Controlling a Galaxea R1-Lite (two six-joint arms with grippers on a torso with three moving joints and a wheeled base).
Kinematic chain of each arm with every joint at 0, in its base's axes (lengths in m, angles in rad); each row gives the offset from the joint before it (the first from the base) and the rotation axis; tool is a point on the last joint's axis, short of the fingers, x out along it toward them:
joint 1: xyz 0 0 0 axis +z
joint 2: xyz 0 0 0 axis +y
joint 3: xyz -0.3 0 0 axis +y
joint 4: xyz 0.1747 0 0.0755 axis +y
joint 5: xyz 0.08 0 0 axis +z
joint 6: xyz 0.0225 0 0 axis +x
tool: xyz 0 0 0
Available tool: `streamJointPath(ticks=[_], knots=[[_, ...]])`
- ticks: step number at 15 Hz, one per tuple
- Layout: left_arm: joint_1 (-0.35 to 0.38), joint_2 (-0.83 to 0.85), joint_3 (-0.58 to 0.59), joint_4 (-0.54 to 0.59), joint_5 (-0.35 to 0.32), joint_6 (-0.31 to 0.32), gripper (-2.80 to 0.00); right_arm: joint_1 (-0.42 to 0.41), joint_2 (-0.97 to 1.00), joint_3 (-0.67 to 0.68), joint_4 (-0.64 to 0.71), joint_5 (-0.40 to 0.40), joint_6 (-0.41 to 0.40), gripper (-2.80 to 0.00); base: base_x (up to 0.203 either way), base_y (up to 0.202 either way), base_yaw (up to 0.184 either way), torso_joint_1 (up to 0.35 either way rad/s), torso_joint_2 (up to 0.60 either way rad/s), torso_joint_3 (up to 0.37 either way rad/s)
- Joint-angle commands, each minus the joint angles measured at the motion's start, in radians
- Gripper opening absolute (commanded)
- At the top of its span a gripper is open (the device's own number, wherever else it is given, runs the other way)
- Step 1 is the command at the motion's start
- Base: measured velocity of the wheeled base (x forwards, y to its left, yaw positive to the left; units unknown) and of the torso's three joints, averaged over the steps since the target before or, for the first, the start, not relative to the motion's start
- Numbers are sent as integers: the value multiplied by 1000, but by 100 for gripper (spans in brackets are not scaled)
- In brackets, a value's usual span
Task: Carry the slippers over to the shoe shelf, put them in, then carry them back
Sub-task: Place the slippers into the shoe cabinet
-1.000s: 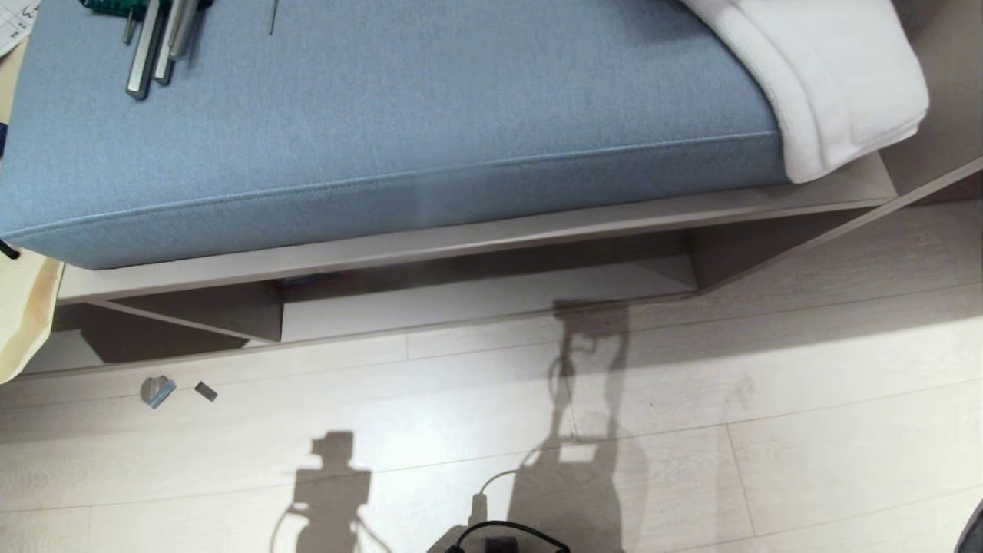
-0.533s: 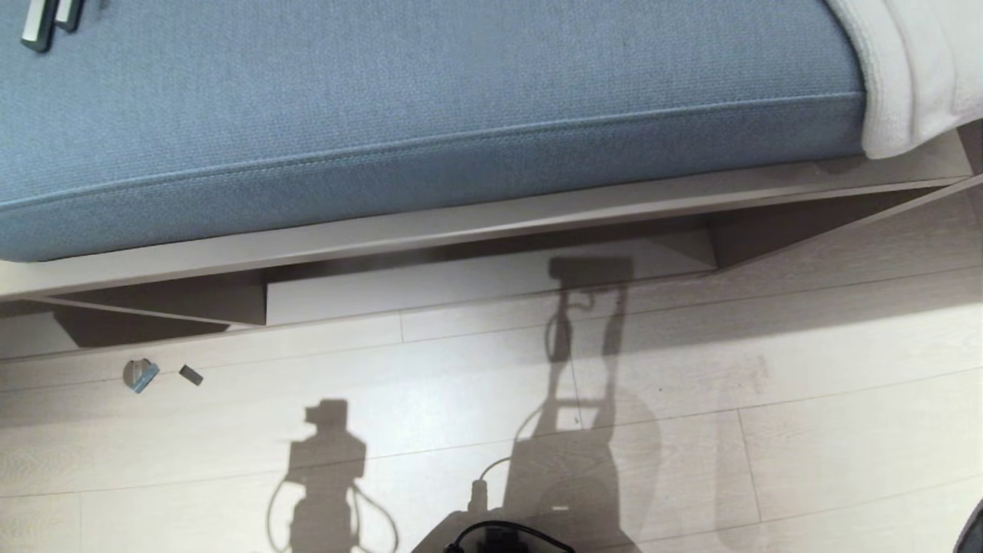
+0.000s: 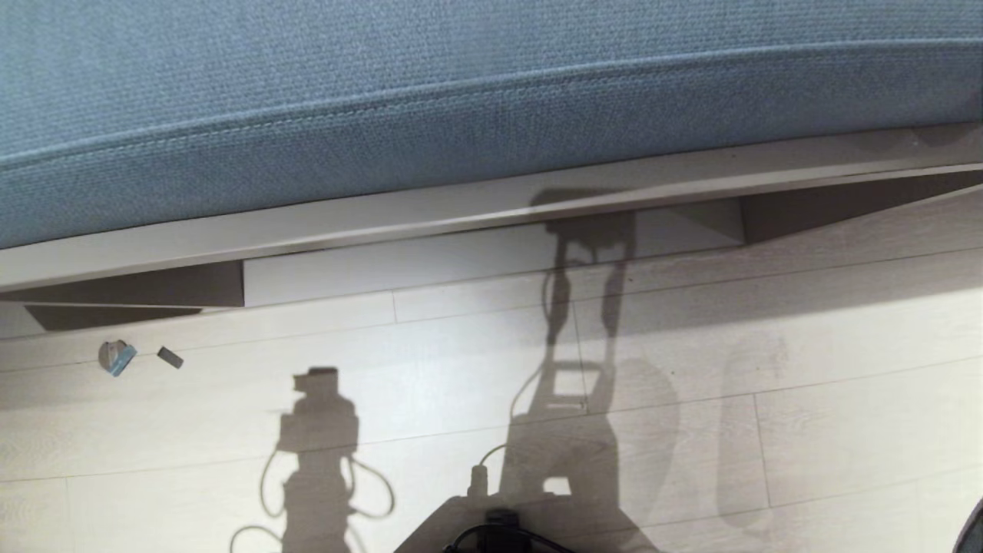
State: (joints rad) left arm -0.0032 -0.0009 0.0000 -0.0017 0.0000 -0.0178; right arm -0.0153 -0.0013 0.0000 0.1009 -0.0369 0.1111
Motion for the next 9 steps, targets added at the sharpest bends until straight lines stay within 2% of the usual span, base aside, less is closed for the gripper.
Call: streamJointPath(ticks=[1, 5, 7, 9], knots=[[0, -1, 0, 0, 0, -1, -280, 0, 0, 2, 0, 0, 1, -280, 0, 0, 0, 2, -7, -188], [1, -1, 0, 0, 0, -1, -280, 0, 0, 2, -1, 1, -16, -280, 0, 0, 0, 3, 0, -187], [2, -1, 0, 0, 0, -1, -280, 2, 1, -6, -1, 4, -21, -280, 0, 0, 0, 5, 1, -64], [0, -1, -1, 0, 0, -1, -280, 7, 46, -76, 4, 29, -3, -280, 0, 0, 0, 2, 1, -13]])
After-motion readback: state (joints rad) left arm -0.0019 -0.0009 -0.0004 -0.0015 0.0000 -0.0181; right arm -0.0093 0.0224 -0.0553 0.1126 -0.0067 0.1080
